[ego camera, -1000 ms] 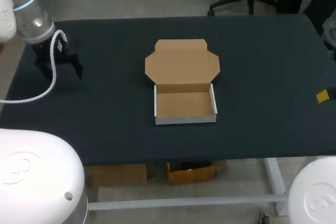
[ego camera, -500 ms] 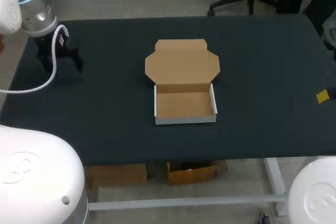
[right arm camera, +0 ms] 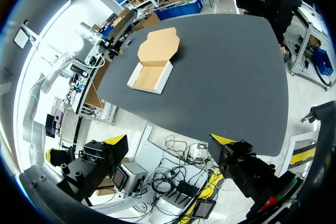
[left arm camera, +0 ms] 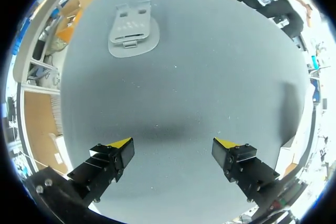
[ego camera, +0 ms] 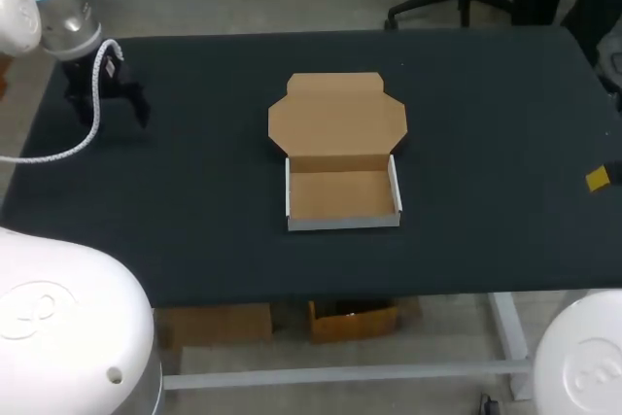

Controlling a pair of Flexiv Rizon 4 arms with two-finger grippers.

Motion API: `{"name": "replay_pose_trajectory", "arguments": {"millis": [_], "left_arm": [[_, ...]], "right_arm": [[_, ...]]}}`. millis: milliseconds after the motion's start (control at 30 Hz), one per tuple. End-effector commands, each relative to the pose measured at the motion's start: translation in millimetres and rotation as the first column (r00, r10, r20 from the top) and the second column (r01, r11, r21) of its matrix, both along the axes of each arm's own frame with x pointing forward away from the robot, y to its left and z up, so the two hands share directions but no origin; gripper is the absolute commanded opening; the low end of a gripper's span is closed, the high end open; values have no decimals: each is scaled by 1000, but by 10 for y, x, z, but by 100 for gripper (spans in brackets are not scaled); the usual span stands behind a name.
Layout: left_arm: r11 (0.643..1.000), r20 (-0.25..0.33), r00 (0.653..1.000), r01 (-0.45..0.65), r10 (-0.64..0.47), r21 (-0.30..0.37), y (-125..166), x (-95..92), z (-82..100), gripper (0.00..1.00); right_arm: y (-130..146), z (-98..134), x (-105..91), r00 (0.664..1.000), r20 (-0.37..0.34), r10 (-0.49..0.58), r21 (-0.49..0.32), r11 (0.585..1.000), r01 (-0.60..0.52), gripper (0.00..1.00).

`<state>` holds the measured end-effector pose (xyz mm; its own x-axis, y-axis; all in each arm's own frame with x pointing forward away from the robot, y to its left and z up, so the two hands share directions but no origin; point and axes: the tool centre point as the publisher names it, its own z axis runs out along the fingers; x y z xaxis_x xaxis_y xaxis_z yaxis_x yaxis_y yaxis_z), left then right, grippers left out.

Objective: Assemble the packaging by folding the flat box into shape, placing the metal phone stand inside, and closing the box properly

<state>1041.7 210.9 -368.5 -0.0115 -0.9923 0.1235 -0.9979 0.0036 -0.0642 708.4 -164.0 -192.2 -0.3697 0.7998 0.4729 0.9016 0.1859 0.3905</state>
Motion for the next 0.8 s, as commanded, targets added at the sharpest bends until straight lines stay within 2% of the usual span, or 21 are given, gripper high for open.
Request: {"name": "replay_pose_trajectory", "arguments": {"millis": [33,400,800], "left_arm": [[1000,-3,1000,4,-4,5,35,61,-22,100],[1000,17,1000,19,-20,13,134,157,-43,100],[999,22,999,32,-32,32,306,291,-148,100]], "right_arm": [[3,10,-18,1000,1,-1,-1,1000,1,100],[3,10,-18,1000,1,-1,-1,1000,1,100],[3,10,-18,1000,1,-1,-1,1000,1,100]]}}
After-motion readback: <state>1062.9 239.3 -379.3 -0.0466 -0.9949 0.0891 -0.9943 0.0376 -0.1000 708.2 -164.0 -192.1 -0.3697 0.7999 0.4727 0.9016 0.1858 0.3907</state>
